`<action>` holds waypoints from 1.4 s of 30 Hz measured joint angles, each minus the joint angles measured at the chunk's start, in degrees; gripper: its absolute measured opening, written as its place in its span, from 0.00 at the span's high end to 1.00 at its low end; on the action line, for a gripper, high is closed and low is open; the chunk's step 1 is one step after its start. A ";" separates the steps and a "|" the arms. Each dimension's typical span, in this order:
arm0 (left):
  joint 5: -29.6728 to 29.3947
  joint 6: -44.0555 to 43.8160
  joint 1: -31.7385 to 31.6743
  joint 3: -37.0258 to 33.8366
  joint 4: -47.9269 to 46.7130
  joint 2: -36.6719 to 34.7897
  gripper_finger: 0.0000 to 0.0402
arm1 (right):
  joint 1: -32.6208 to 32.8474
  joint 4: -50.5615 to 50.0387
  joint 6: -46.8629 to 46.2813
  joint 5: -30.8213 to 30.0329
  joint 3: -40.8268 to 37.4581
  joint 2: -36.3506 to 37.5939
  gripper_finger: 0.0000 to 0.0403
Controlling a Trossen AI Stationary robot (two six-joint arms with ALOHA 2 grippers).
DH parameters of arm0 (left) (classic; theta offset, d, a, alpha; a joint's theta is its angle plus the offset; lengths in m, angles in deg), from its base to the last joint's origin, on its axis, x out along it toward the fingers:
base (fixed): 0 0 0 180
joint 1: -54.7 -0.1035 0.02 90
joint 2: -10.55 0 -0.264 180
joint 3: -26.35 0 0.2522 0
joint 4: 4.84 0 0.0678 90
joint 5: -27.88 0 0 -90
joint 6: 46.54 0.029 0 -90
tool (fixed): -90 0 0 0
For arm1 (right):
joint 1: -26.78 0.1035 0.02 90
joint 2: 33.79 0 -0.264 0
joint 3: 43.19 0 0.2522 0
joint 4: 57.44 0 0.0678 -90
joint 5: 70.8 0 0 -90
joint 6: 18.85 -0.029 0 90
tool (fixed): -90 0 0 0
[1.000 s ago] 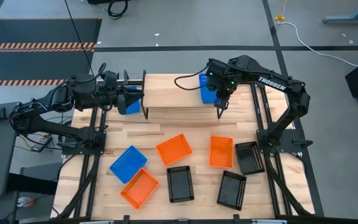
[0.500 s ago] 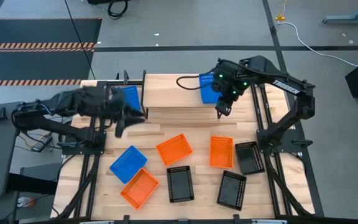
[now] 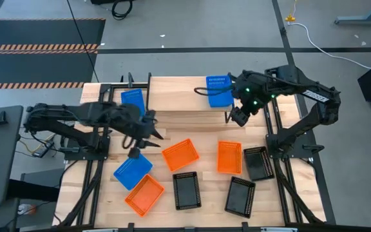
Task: Stack baskets on shelf by color
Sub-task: Put the middle orange bin on the shelf
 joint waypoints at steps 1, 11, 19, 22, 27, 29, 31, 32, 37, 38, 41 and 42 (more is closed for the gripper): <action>0.00 2.41 0.00 0.02 -0.65 1.17 0.62 | 1.15 0.01 -1.93 -0.37 0.00 0.12 0.53; -1.56 18.13 0.14 0.04 -9.34 15.09 0.44 | 11.82 0.00 -13.76 -5.79 -0.26 -1.00 0.38; -8.17 23.18 3.61 0.09 -3.60 23.05 0.36 | 17.52 0.03 -14.37 -9.09 -0.27 -1.28 0.37; -8.16 26.07 5.31 0.13 -1.47 25.95 0.36 | 18.90 0.03 -14.35 -9.22 -0.26 -1.26 0.37; -8.28 27.83 7.27 0.13 -1.40 29.97 0.36 | 21.55 0.03 -14.38 -8.82 -0.26 -0.87 0.37; -8.38 27.44 7.83 0.13 -2.21 30.57 0.36 | 22.43 0.03 -14.43 -8.58 -0.26 -0.67 0.37; -8.89 27.63 8.26 0.13 -3.25 30.63 0.36 | 23.21 0.03 -14.65 -9.05 -0.26 -0.35 0.37; -9.02 28.14 8.43 0.13 -3.68 30.59 0.36 | 23.57 0.03 -14.75 -9.52 -0.26 -0.23 0.37; -9.03 28.40 8.25 0.11 -3.83 31.78 0.37 | 24.16 0.03 -14.83 -10.84 -0.26 -0.17 0.37; -9.07 28.77 8.24 0.08 -3.71 32.63 0.37 | 24.20 0.03 -14.83 -10.95 -0.26 -0.17 0.37; -9.80 30.14 8.26 0.00 -3.18 34.99 0.39 | 24.23 0.03 -14.83 -10.91 -0.26 -0.19 0.37; -9.89 30.26 8.26 0.02 -3.06 35.77 0.40 | 24.23 0.03 -14.84 -10.81 -0.26 -0.19 0.37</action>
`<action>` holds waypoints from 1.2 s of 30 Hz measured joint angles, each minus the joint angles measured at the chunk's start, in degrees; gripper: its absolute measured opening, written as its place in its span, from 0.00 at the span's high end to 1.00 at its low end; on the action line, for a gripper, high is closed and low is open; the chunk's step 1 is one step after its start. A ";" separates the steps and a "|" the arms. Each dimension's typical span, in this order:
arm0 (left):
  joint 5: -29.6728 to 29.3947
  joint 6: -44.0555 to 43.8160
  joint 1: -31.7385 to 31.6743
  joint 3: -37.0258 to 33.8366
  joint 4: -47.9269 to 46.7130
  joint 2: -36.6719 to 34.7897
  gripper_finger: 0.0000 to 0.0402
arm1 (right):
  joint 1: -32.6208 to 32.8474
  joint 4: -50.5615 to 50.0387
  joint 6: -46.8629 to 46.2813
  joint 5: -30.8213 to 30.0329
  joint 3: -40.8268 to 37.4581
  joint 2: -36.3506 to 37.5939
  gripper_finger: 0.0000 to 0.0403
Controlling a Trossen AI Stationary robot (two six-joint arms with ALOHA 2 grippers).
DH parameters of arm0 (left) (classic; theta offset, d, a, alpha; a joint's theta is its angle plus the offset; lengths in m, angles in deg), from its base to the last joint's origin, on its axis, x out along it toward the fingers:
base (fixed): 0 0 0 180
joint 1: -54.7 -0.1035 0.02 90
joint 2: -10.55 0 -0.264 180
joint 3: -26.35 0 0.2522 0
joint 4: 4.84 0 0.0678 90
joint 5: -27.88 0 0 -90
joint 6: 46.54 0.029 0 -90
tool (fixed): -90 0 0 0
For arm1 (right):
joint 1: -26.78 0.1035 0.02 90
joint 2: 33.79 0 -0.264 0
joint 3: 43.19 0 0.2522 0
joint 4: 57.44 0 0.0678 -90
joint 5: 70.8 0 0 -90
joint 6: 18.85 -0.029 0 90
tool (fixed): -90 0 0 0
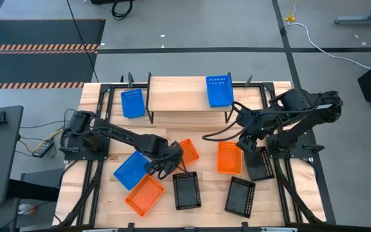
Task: Stack baskets on shelf by color
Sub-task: Put the middle orange bin on the shelf
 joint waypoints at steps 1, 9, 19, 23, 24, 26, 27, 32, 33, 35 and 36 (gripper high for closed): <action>-0.52 -0.08 0.00 -0.01 -0.10 0.84 0.41 | 0.00 0.00 0.01 0.09 0.00 0.00 0.37; -2.78 -2.86 0.00 0.07 2.02 3.54 0.74 | 0.00 0.00 -1.06 0.54 0.00 -0.02 0.37; -2.96 -3.67 0.00 10.28 -7.45 1.71 0.98 | 0.00 0.00 0.55 0.54 0.00 -0.07 0.37; -3.16 -6.93 -0.11 19.72 -16.40 1.45 0.98 | 0.00 0.00 1.55 0.54 0.00 -0.07 0.37; -3.13 -8.57 -0.17 22.30 -18.84 1.46 0.98 | 0.00 0.00 1.80 0.54 0.00 -0.05 0.37; -3.18 -11.68 -0.60 27.30 -22.40 1.40 0.98 | 0.00 0.03 2.32 0.44 0.00 -0.04 0.37; -3.38 -13.19 -0.92 29.55 -23.60 1.40 0.98 | 0.00 0.12 2.47 0.31 0.00 -0.04 0.37; -7.13 -20.48 -4.42 39.43 -28.26 1.40 0.99 | 0.00 0.11 3.55 0.08 0.00 -0.04 0.37; -7.87 -21.95 -5.59 40.80 -28.50 1.40 0.99 | 0.00 0.20 3.63 0.08 0.00 -0.04 0.37; -8.88 -25.26 -8.22 42.88 -28.18 1.40 0.98 | -0.02 0.45 3.59 0.08 0.00 -0.04 0.37; -9.04 -26.92 -9.53 43.79 -28.06 1.40 0.98 | -0.01 0.42 3.55 0.08 0.00 -0.04 0.37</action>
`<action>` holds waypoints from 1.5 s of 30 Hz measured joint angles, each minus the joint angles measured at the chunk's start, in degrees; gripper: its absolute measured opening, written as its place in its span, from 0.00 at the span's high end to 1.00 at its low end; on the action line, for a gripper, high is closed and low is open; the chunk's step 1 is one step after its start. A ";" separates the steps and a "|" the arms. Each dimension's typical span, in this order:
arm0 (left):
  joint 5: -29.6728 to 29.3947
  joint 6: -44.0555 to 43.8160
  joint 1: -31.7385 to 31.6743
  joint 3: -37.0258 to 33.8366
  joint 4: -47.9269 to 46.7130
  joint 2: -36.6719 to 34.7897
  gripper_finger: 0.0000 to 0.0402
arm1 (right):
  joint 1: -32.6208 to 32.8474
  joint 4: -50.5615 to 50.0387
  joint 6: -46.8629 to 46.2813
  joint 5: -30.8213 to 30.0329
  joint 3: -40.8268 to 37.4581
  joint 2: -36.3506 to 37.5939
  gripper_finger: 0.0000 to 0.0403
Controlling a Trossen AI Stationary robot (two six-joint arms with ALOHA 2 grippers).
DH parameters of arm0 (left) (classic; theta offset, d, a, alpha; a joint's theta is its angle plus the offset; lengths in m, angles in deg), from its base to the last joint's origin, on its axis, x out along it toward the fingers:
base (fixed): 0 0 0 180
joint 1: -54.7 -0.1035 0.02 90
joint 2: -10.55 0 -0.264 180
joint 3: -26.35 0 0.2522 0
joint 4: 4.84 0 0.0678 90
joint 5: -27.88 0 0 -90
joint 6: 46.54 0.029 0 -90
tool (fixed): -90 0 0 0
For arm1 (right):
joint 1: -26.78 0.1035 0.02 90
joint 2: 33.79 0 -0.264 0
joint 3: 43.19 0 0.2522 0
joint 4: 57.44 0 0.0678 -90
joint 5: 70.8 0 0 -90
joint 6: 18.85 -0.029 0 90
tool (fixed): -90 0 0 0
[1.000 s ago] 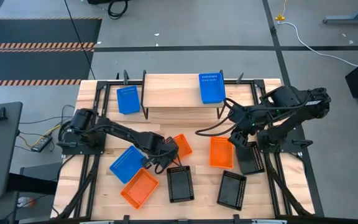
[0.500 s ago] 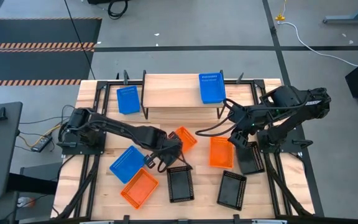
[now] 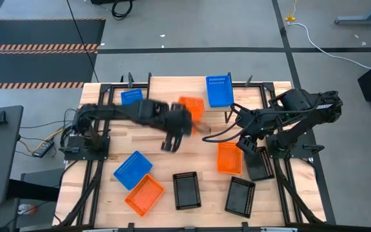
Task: Stack baskets on shelf by color
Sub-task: Put the middle orange bin on the shelf
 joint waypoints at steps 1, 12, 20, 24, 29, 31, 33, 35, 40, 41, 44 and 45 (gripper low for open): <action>0.04 -1.49 -1.24 0.69 0.17 0.00 0.98 | -0.01 0.02 0.02 0.00 0.00 0.00 0.37; -0.50 -3.74 -9.07 1.65 6.94 0.69 0.98 | -0.88 -0.02 -1.64 -0.20 0.00 0.00 0.37; -2.24 -0.82 -13.35 1.28 5.53 1.96 0.98 | -0.88 0.04 -6.03 0.09 0.00 0.00 0.37; -1.93 0.25 -14.68 1.23 8.08 3.57 0.98 | -0.77 0.45 -7.94 0.11 0.02 0.00 0.37; -1.31 1.13 -15.04 1.14 9.70 5.03 0.98 | -0.74 0.90 -10.37 2.19 0.04 0.02 0.37; -1.35 1.60 -15.09 1.24 10.46 6.09 0.98 | -0.53 0.88 -11.34 3.15 0.04 0.04 0.37; -1.50 2.60 -15.32 1.15 11.20 6.95 0.98 | -0.03 0.87 -12.39 3.54 0.04 0.02 0.38; -2.22 3.32 -15.45 1.10 12.42 8.27 0.98 | 0.40 0.85 -13.19 3.64 0.04 0.04 0.39; -2.43 2.32 -15.50 1.23 13.28 9.41 0.97 | 1.96 0.90 -14.36 3.87 0.04 0.02 0.43; -2.43 2.32 -15.50 1.15 12.45 9.51 0.96 | 2.24 0.86 -14.61 4.12 0.04 0.03 0.43; -2.47 2.30 -15.71 1.21 14.61 9.86 0.96 | 3.15 0.48 -15.44 4.11 0.04 0.04 0.44; -2.37 2.30 -15.86 1.21 14.52 9.88 0.97 | 3.51 0.50 -15.61 4.09 0.04 0.04 0.45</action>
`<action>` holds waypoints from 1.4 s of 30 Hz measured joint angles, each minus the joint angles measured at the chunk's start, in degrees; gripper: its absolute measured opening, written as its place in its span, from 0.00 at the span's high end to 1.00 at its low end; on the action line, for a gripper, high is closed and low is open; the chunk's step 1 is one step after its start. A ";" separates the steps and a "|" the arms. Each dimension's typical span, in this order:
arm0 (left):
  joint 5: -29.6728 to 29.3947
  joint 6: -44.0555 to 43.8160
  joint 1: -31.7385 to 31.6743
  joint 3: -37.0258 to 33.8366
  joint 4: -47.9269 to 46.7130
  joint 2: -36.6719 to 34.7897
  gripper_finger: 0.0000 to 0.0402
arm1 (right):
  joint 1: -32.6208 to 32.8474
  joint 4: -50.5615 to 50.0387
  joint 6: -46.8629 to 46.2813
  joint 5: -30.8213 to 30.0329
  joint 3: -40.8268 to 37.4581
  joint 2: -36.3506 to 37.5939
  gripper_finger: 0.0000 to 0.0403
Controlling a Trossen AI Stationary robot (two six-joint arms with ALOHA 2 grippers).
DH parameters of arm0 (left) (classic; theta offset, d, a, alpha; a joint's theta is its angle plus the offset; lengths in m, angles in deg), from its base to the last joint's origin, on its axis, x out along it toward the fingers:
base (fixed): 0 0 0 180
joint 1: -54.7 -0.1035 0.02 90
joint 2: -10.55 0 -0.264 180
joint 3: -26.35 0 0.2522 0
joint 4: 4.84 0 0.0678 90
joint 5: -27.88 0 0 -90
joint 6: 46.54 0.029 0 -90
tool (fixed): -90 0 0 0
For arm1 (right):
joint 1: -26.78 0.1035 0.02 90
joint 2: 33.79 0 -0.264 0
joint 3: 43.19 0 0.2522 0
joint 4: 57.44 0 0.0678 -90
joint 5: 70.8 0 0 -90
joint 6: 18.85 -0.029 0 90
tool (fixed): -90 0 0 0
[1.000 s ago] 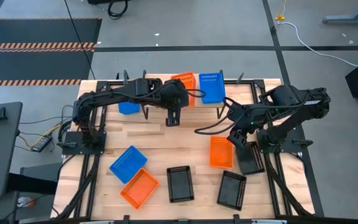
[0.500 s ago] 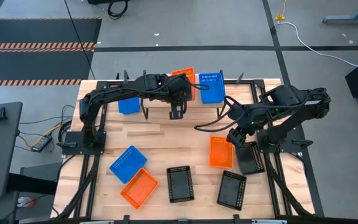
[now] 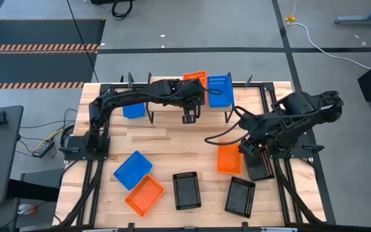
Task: Stack baskets on shelf by color
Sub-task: Put the middle orange bin on the shelf, then adjust the blue bin on the shelf
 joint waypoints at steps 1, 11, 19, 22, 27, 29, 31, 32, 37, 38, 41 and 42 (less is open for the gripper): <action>-0.02 0.00 -0.18 -0.02 -0.36 0.02 0.97 | 0.33 -0.04 -0.19 0.00 0.00 0.00 0.45; 0.03 0.03 -1.25 -0.07 1.27 0.74 0.88 | 1.00 -0.41 -0.45 -2.65 0.00 0.00 0.47; 0.04 -0.02 -1.25 -0.07 1.61 0.73 0.78 | 1.00 -0.78 0.15 -2.75 0.00 0.00 0.47; 0.01 -0.81 -1.23 -0.07 1.68 0.72 0.74 | 1.00 -0.72 0.46 -2.73 0.00 0.00 0.47; -0.98 -1.53 -1.14 -0.07 1.03 0.72 0.69 | 1.00 -0.93 1.15 -2.73 0.00 0.00 0.47; -1.78 -1.53 -1.03 -0.07 -0.07 0.64 0.67 | 1.00 -0.94 1.34 -2.73 0.00 0.00 0.47; -2.04 -1.54 -0.90 0.02 -1.50 0.28 0.66 | 1.00 -0.92 1.99 -2.74 0.00 0.00 0.47; -2.10 -1.55 -0.81 0.11 -1.58 0.07 0.65 | 1.00 -0.92 2.36 -2.79 0.00 0.00 0.47; -1.76 -3.70 -0.04 0.13 -3.48 -1.32 0.64 | 1.00 -0.92 3.55 -5.12 0.00 0.00 0.47; -1.33 -4.37 0.18 0.13 -3.97 -1.36 0.64 | 1.00 -0.92 3.55 -5.59 0.00 0.00 0.47; -0.78 -4.44 0.50 0.13 -4.60 -1.33 0.64 | 0.72 -0.87 3.72 -6.08 0.00 0.00 0.47; -0.72 -4.23 0.52 0.13 -4.65 -1.33 0.64 | 0.59 -0.89 3.70 -6.12 0.00 0.00 0.47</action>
